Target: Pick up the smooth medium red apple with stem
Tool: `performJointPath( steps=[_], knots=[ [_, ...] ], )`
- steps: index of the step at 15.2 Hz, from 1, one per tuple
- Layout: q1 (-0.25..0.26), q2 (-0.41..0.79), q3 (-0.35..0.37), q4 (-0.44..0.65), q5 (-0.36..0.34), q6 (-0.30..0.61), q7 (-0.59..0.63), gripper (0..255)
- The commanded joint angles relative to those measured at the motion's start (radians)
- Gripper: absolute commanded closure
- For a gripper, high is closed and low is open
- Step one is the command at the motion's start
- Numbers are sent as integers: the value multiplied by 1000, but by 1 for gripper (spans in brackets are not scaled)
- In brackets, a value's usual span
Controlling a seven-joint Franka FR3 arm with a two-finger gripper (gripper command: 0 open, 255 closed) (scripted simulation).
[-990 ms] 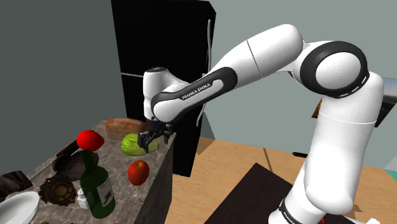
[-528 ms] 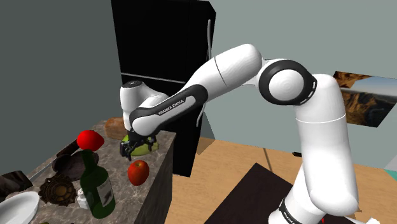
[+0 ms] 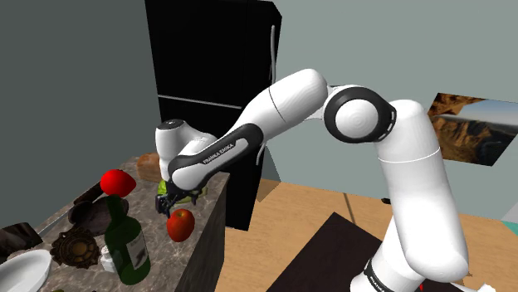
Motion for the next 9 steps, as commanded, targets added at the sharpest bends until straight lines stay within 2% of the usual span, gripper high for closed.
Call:
performJointPath(
  steps=[1,2,9],
  knots=[
    [3,8,-2,0,-3,8,3,0],
    [2,6,-1,-1,-3,7,4,255],
    [3,7,-1,0,-3,7,4,255]
  ],
)
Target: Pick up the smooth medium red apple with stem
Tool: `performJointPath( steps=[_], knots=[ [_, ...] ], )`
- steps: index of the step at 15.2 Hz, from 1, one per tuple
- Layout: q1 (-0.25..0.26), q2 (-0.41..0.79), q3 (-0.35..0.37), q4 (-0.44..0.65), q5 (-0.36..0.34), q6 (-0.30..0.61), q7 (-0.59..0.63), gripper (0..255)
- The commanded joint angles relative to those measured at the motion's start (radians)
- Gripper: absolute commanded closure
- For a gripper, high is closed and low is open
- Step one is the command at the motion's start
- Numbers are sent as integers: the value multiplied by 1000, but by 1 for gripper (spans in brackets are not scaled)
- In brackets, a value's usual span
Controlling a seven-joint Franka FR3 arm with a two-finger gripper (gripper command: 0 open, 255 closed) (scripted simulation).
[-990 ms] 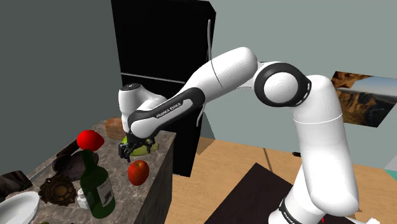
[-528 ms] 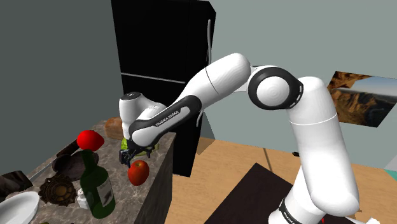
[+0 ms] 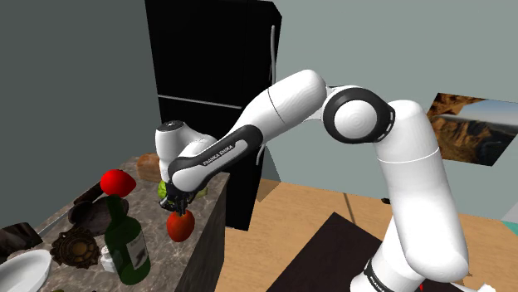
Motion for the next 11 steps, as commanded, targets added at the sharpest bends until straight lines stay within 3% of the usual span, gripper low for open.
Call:
performJointPath(
  steps=[1,11],
  knots=[
    [0,0,0,0,0,0,0,255],
    [-11,-67,17,21,27,-86,-20,255]
  ],
)
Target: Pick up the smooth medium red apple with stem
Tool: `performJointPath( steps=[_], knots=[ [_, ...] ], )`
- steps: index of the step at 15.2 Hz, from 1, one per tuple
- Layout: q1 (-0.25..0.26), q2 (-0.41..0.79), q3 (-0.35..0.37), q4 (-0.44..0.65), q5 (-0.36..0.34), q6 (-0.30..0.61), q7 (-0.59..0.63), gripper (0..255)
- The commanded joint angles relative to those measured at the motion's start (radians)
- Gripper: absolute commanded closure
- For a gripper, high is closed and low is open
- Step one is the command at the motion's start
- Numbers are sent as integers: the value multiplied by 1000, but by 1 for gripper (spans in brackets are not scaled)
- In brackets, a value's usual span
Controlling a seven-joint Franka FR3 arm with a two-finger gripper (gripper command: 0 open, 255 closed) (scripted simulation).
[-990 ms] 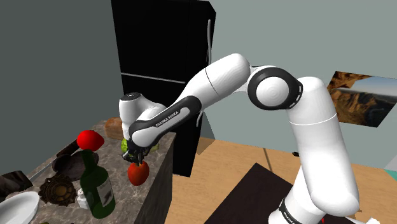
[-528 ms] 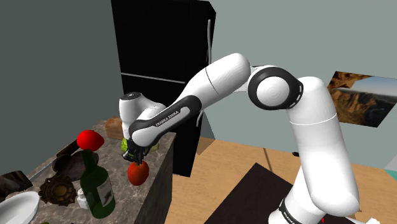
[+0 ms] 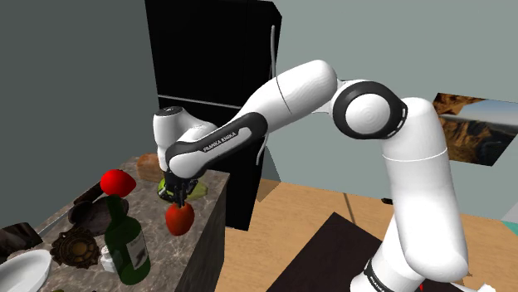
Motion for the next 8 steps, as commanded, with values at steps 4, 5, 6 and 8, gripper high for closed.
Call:
performJointPath(
  steps=[4,5,6,8],
  knots=[
    [-4,-32,8,21,14,-52,-10,255],
    [-5,-39,9,25,17,-63,-12,255],
    [-6,-45,11,30,19,-73,-14,255],
    [-6,-46,11,31,20,-75,-15,255]
  ],
)
